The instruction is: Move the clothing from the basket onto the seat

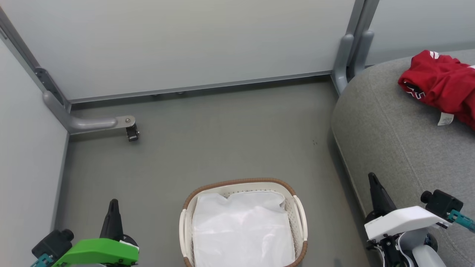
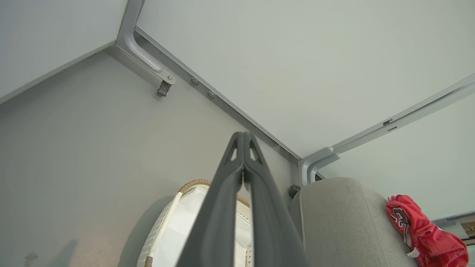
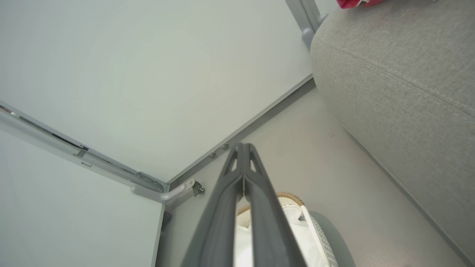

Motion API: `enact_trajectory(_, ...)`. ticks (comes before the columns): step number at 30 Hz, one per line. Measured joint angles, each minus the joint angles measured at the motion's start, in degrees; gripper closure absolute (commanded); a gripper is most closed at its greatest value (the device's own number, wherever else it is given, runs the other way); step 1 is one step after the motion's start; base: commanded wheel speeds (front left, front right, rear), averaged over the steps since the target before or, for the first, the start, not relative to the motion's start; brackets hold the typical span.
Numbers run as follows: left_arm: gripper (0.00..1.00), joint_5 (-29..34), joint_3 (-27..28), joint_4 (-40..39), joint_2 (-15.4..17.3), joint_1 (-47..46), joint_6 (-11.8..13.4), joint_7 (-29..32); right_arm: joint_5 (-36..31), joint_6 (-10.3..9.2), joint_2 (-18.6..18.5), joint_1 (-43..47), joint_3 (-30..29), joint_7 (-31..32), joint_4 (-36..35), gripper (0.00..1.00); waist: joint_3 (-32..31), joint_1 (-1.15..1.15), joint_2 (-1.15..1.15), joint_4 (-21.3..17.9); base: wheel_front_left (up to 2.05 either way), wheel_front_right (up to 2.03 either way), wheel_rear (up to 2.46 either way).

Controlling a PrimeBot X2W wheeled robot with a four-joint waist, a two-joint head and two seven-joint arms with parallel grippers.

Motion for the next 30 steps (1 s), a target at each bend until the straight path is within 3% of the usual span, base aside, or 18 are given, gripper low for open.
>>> enact_trajectory(30, 1.0, -18.5, 2.76, -0.82, 0.01, -2.35, -1.07, 5.34, 20.34, -0.01, -0.34, -0.03, -2.94, 5.04, -1.19, 1.0, -0.68, 0.0, 0.0, 0.28, 0.0, 0.0, 0.0)
